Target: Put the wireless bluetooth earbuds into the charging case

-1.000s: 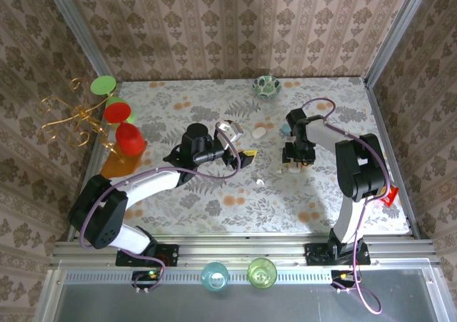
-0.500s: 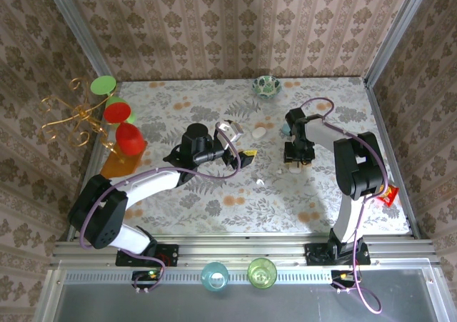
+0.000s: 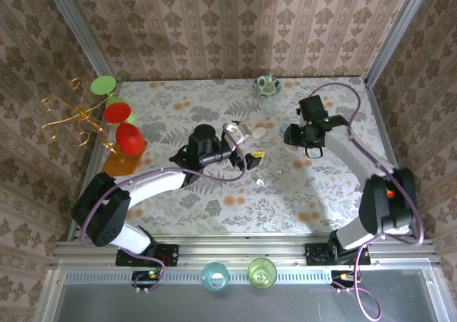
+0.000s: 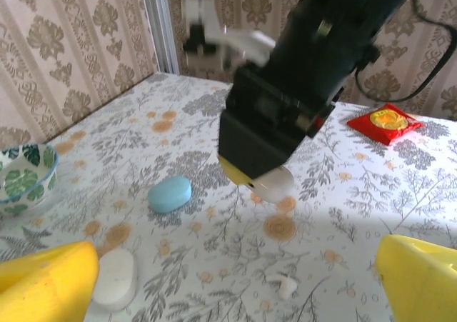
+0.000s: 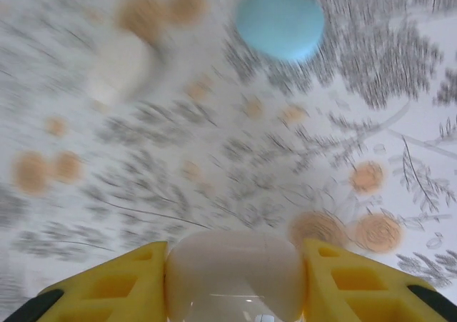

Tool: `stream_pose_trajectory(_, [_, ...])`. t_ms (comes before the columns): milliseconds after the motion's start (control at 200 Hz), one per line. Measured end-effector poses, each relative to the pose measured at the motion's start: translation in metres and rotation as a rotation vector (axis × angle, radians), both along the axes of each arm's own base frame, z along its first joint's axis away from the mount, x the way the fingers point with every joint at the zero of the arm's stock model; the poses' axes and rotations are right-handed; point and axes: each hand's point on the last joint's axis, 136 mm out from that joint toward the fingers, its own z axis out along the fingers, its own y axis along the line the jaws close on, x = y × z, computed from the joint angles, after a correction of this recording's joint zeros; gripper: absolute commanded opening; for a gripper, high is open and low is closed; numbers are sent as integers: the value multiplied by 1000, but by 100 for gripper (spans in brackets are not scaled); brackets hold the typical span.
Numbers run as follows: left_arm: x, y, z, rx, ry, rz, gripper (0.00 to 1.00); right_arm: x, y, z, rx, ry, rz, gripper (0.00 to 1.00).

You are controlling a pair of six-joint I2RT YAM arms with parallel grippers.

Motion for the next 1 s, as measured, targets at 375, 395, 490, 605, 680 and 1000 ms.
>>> stream_pose_trajectory(375, [8,-32,19,-127,-3,18,87,-13,27,111,424,-357,-81,38])
stream_pose_trajectory(395, [10,-34,19,-134,4,19,85,-14,29,114,445,-368,-78,38])
stream_pose_trajectory(490, [15,-41,25,-169,16,20,77,-16,36,124,523,-398,-65,38])
stream_pose_trajectory(605, [19,-46,36,-210,15,17,71,-18,42,135,590,-434,-48,38])
stream_pose_trajectory(680, [20,-49,41,-227,16,11,69,-19,44,140,615,-453,-36,38])
stream_pose_trajectory(1000, [16,-67,51,-254,21,-33,52,-20,49,156,663,-502,0,38])
